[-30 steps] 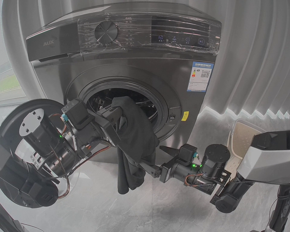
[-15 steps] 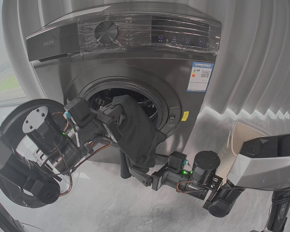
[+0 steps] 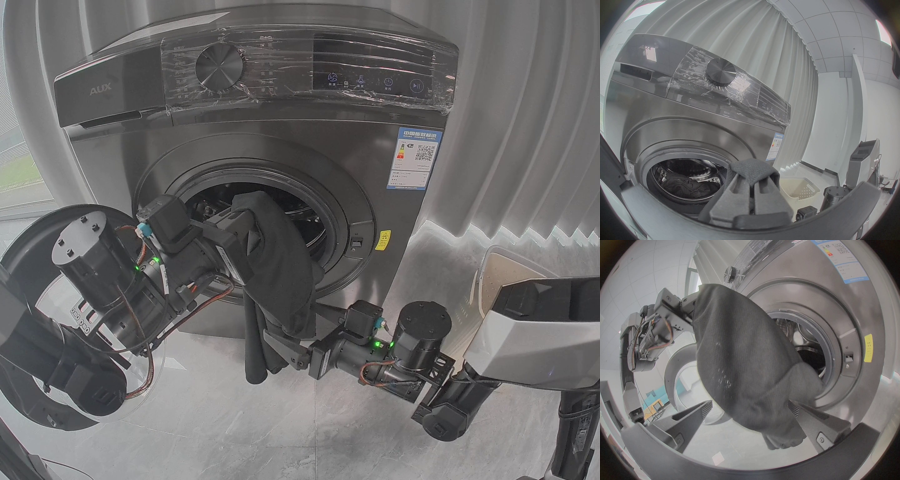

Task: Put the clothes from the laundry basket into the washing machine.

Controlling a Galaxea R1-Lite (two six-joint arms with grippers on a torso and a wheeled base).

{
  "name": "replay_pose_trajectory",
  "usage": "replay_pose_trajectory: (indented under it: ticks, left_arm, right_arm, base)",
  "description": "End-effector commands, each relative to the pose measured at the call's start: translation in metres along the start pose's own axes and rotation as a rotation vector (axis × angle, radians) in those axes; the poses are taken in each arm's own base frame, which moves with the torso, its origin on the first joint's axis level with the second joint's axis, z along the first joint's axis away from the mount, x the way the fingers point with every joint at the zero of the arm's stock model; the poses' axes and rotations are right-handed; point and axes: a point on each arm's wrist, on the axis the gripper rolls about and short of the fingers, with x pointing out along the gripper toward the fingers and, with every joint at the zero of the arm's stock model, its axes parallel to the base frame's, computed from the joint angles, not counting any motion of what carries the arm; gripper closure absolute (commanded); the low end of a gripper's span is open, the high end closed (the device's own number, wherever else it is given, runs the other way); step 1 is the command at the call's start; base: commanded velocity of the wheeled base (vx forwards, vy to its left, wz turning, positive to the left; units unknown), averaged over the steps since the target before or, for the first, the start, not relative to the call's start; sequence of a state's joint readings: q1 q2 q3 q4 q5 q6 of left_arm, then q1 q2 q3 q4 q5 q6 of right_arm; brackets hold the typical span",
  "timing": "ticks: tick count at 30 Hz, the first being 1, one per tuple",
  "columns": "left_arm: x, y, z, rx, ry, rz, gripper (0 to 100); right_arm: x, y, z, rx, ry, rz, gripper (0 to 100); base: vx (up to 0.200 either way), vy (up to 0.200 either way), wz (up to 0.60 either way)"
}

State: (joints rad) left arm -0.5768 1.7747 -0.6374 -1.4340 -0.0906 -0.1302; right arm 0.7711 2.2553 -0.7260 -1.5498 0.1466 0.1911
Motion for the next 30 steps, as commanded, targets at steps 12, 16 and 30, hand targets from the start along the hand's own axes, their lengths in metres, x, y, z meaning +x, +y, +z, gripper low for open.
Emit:
replay_pose_trajectory:
  ticks: [12, 16, 30]
  left_arm:
    - [0.0, -0.003, 0.005, -0.002, -0.014, 0.002, 100]
    - [0.0, -0.004, 0.006, -0.002, -0.016, -0.001, 100]
    - [0.0, -0.008, 0.006, -0.007, -0.017, -0.013, 100]
  right_arm:
    - [0.055, -0.018, -0.04, -0.012, -0.042, 0.011, 0]
    - [0.056, -0.021, -0.04, -0.017, -0.044, 0.0, 0]
    - [0.063, -0.033, -0.047, -0.017, -0.054, -0.059, 0]
  base:
    - [0.0, 0.0, 0.0]
    - [0.0, 0.0, 0.0]
    - [0.0, 0.0, 0.0]
